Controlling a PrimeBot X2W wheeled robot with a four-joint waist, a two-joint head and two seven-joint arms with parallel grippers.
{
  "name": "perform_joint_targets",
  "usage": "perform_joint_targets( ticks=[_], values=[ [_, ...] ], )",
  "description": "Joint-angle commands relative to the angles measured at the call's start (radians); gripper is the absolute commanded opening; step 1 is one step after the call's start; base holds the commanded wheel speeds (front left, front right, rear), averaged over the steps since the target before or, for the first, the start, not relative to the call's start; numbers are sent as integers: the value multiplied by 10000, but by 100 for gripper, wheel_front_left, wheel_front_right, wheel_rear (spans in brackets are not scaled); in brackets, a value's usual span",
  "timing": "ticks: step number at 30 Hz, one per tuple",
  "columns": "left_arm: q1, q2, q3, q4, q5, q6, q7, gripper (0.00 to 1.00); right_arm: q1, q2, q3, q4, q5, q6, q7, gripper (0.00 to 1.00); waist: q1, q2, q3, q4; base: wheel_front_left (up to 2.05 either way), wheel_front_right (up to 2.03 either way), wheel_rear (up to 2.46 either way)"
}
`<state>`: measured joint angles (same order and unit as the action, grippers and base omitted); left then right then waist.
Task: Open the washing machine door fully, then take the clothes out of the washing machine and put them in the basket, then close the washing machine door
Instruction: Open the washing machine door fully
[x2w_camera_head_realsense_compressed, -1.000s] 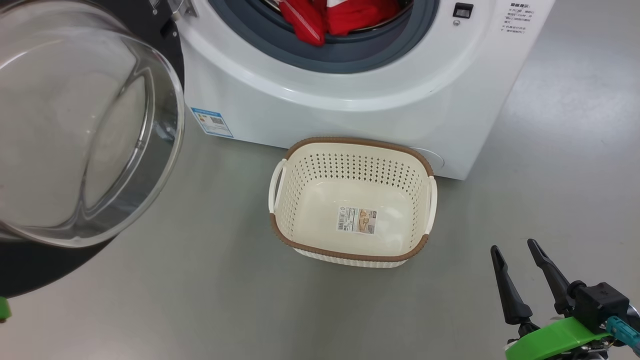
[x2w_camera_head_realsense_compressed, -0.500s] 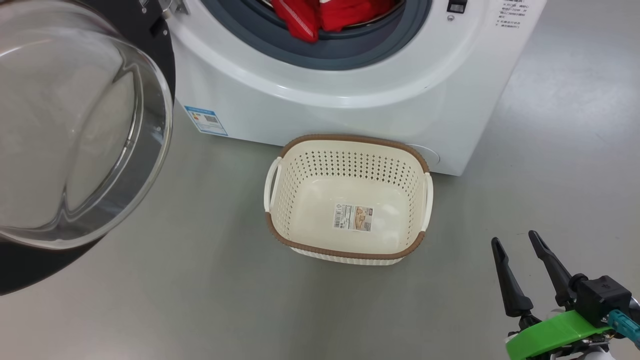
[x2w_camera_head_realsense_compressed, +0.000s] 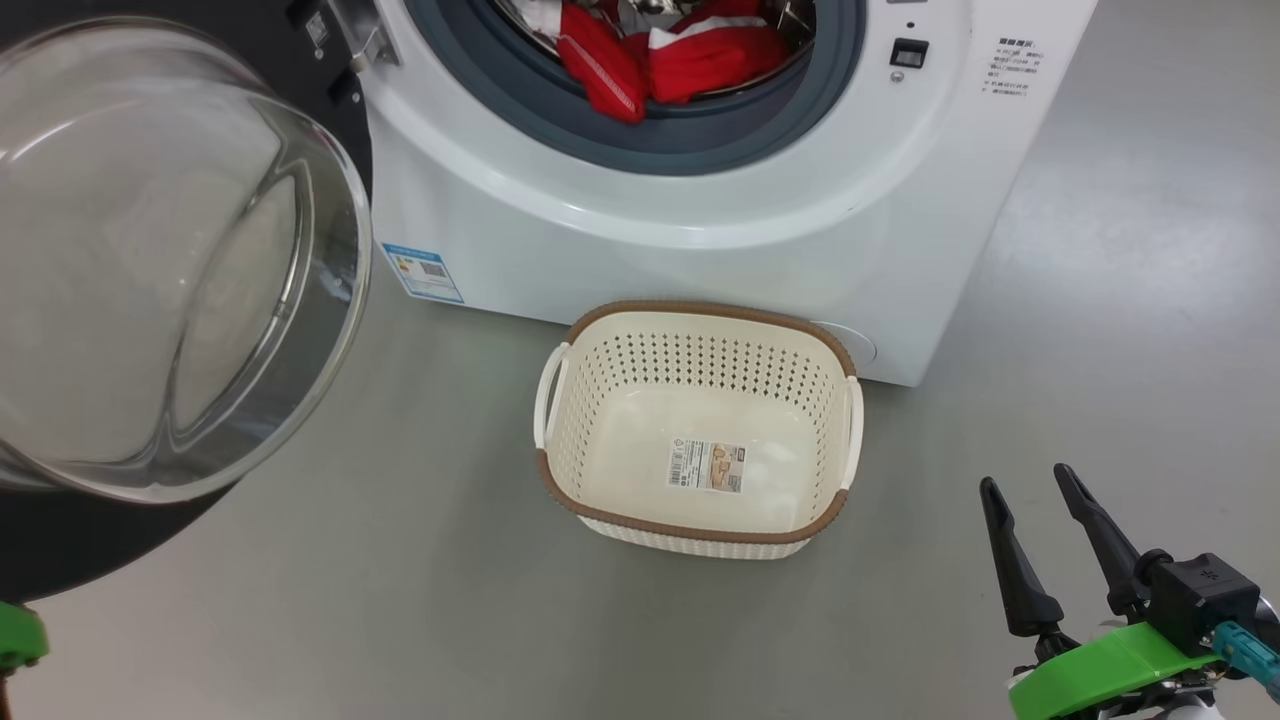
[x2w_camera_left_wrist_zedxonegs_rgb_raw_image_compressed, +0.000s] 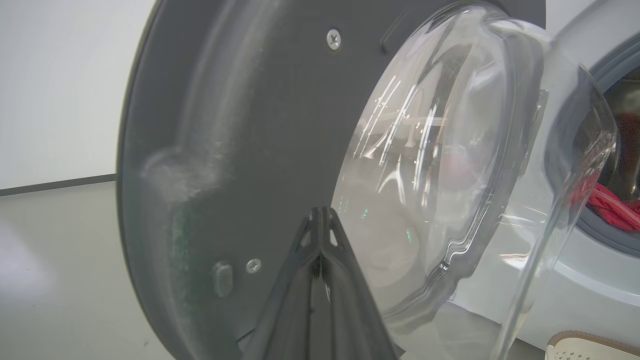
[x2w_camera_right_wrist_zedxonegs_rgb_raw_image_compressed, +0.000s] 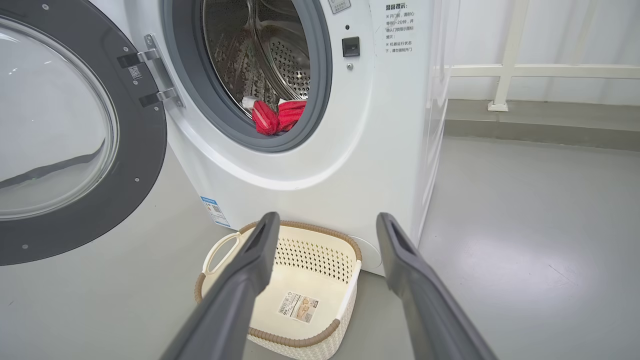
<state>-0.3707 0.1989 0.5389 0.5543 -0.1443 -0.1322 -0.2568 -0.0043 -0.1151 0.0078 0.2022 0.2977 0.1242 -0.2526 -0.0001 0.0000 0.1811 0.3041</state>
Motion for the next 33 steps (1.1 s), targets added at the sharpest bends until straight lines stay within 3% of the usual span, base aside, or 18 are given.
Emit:
perform_joint_targets(
  ticks=[1,4,8,9,10,12,13,19,33],
  values=[
    [135,419,128,-369,-60,16,-49,13,-44,-40,186,-208,-29,65,-92,100,1,0,-72,23,0,0,0],
    [426,273,-114,-699,-198,16,-49,35,-29,-29,200,-196,-7,65,-92,100,1,0,-174,6,0,0,0],
    [884,-49,-403,-1274,-278,16,-49,49,-23,7,198,-201,19,65,-92,100,1,0,-311,-60,0,0,0],
    [1002,-138,-512,-1431,-292,16,-49,56,-18,14,201,-197,24,65,-92,100,1,0,-352,-79,0,0,0],
    [1123,-219,-625,-1589,-294,16,-49,73,-9,22,196,-199,30,65,-92,100,1,0,-385,-95,0,0,0],
    [1370,-378,-988,-1916,-343,16,-49,94,12,36,189,-200,45,65,-92,100,1,0,-453,-143,0,0,0],
    [1497,-440,-1180,-2077,-384,16,-49,100,26,40,183,-204,53,65,-92,100,1,0,-475,-168,0,0,0],
    [2153,-671,-2186,-2858,-637,16,-49,100,107,43,109,-255,71,65,-92,100,1,0,-587,-405,0,0,0],
    [2905,-450,-3956,-4123,-1121,16,-49,100,80,143,-187,-372,52,65,-92,100,1,0,-514,-1399,0,0,0]
  ],
)
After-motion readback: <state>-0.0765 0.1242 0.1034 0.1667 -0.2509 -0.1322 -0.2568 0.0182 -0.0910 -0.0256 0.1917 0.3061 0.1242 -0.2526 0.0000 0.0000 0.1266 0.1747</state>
